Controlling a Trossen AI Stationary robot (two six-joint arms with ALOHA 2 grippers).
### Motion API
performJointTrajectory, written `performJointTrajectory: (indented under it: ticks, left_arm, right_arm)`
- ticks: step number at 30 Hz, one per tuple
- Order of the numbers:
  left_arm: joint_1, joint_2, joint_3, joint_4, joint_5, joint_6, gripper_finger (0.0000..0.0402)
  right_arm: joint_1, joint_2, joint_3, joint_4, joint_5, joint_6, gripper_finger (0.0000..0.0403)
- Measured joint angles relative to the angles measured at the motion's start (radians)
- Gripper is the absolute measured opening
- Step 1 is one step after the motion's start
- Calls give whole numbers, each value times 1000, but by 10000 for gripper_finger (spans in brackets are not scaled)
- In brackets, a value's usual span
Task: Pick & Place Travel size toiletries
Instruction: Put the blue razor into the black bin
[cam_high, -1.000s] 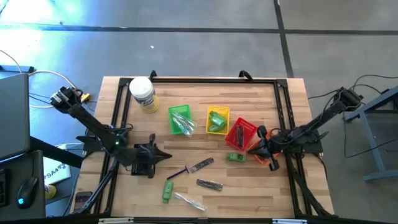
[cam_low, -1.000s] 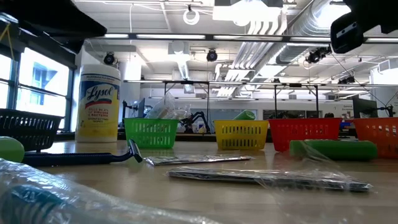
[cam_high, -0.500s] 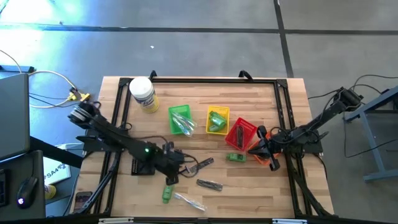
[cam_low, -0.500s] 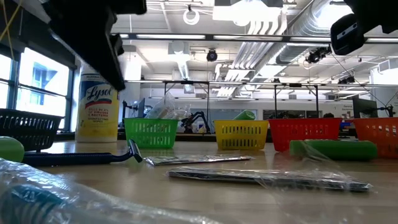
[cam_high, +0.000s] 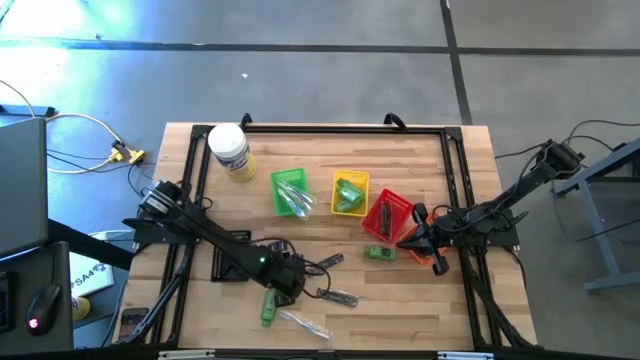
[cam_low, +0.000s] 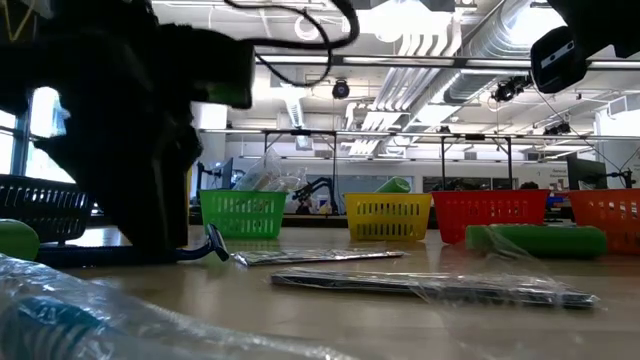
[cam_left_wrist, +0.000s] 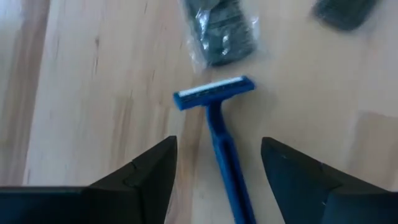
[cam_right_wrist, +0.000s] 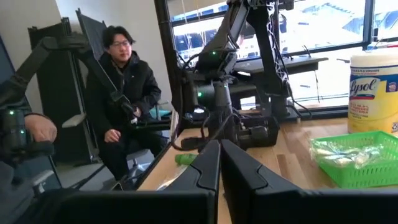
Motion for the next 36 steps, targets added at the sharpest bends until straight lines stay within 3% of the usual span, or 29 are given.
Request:
performJointTrajectory:
  ticks: [7,11,23,30,36]
  left_arm:
    - [0,29,3,-18,0,-27,220]
    - [7,37,3,-17,-3,-35,197]
    - [21,40,1,-14,23,-42,21]
    - [19,45,45,-57,10,-63,37]
    - [5,48,207,-312,-56,-75,15]
  right_arm:
    - [0,0,0,7,0,0,6]
    - [0,0,0,8,4,0,6]
    - [0,0,0,12,4,0,6]
    - [0,0,0,12,4,0,6]
    - [0,0,0,12,3,0,6]
